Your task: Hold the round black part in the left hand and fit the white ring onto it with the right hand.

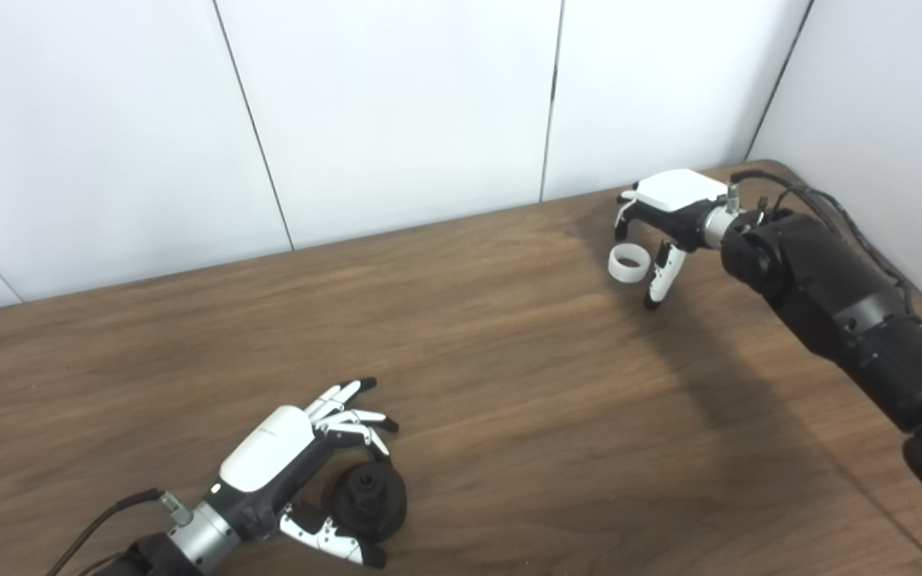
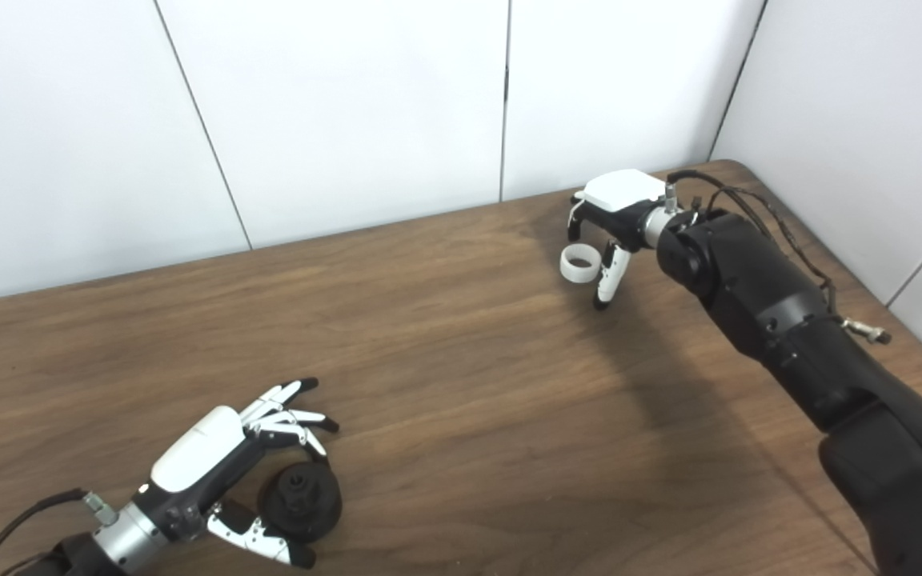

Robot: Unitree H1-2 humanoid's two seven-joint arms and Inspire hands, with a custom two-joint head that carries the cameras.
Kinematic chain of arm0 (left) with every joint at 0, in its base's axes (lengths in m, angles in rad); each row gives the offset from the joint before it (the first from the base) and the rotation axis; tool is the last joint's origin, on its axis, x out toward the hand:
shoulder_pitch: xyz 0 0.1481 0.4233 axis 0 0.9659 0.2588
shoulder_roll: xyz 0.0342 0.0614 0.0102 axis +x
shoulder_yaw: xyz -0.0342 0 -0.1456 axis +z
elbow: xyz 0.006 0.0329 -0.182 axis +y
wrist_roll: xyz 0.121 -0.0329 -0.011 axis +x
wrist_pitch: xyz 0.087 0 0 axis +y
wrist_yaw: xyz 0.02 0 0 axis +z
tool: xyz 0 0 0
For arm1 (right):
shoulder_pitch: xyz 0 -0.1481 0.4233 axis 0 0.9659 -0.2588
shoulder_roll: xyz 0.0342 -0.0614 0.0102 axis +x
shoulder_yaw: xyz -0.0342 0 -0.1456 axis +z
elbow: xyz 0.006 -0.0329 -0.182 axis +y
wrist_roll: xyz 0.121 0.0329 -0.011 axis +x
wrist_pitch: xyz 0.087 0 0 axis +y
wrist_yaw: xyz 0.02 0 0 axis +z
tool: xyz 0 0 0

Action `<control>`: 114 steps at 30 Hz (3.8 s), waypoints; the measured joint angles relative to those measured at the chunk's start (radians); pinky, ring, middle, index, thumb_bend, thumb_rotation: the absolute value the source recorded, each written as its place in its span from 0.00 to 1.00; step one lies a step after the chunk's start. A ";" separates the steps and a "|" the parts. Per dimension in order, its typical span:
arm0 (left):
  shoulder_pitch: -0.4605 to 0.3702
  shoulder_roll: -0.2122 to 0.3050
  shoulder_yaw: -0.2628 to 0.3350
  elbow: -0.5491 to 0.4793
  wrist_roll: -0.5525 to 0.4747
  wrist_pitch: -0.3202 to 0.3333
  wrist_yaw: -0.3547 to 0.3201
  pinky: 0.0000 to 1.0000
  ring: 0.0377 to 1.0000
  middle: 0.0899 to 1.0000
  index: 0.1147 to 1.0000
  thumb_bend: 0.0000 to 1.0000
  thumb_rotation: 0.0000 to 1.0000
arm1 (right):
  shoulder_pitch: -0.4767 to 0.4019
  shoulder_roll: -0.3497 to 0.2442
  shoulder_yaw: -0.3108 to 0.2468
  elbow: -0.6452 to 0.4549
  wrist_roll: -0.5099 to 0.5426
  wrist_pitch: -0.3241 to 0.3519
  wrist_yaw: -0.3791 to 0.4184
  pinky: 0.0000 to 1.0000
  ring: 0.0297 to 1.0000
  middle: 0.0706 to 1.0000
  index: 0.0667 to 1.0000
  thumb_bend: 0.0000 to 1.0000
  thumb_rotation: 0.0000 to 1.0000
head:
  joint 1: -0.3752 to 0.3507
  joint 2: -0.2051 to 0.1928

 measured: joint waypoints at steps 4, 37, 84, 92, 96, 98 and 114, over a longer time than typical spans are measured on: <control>0.002 -0.004 0.010 -0.002 0.004 0.000 -0.012 1.00 1.00 0.77 0.41 0.52 0.06 | -0.001 0.000 0.001 0.007 0.001 -0.010 -0.010 1.00 1.00 0.94 0.68 0.88 0.26 | 0.002 0.002; 0.014 -0.011 0.038 -0.013 0.022 -0.002 -0.039 1.00 1.00 0.77 0.41 0.52 0.06 | -0.005 0.008 0.002 0.046 0.025 -0.071 -0.097 1.00 1.00 0.81 0.45 0.53 0.14 | 0.003 0.006; -0.054 -0.029 -0.050 0.110 0.028 -0.015 0.101 1.00 1.00 0.77 0.41 0.52 0.06 | 0.029 0.106 -0.007 -0.550 0.183 -0.228 0.079 1.00 1.00 0.83 0.44 0.53 0.14 | 0.112 0.031; -0.059 -0.047 -0.040 0.117 0.044 -0.015 0.097 1.00 0.99 0.76 0.41 0.52 0.06 | 0.029 0.169 0.013 -0.718 0.262 -0.227 0.200 1.00 1.00 0.86 0.44 0.53 0.14 | 0.195 0.051; -0.057 -0.058 -0.026 0.117 0.054 -0.015 0.088 1.00 0.99 0.77 0.41 0.52 0.06 | 0.029 0.205 0.017 -0.779 0.310 -0.218 0.249 1.00 1.00 0.86 0.44 0.53 0.14 | 0.248 0.066; -0.055 -0.070 -0.014 0.117 0.065 -0.015 0.078 1.00 0.99 0.76 0.41 0.52 0.06 | 0.030 0.228 0.020 -0.800 0.326 -0.217 0.268 1.00 1.00 0.87 0.44 0.53 0.14 | 0.253 0.067; -0.032 -0.114 0.043 0.033 0.112 0.068 -0.038 1.00 1.00 0.78 0.42 0.52 0.06 | 0.038 0.339 0.079 -0.836 0.362 -0.226 0.337 1.00 1.00 0.87 0.44 0.53 0.14 | 0.307 0.090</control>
